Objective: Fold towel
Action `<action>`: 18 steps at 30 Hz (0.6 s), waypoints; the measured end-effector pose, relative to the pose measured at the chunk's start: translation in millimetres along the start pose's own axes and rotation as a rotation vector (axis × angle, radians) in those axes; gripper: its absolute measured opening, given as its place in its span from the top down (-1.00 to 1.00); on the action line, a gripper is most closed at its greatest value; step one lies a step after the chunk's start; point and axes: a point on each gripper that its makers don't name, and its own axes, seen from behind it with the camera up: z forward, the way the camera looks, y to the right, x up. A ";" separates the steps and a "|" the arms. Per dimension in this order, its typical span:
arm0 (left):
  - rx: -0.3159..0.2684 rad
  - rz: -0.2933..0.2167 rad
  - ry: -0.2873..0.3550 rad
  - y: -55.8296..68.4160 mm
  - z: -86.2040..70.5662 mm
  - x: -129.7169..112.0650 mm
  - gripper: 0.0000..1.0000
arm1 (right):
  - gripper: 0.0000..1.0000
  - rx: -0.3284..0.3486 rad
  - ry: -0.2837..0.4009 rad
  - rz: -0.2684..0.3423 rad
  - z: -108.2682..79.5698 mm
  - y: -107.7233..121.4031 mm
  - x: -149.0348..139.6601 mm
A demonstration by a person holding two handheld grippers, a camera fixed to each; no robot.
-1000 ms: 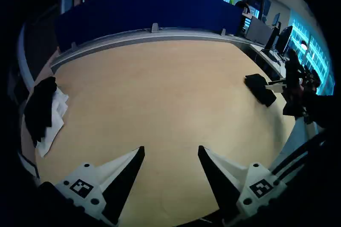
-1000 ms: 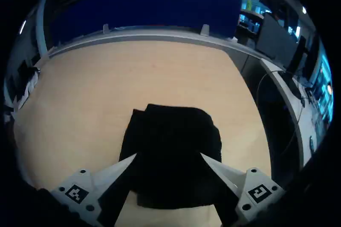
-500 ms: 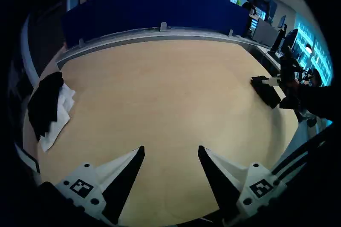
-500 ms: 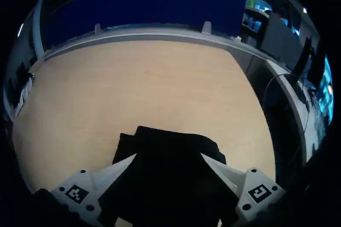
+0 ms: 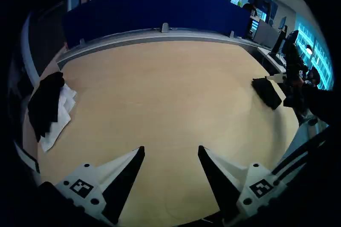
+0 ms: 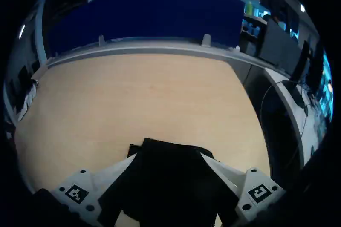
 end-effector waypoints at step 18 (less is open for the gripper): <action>-0.024 -0.008 0.060 -7.2 -1.3 11.1 -0.86 | -0.92 0.005 0.185 0.061 -71.0 -43.0 41.5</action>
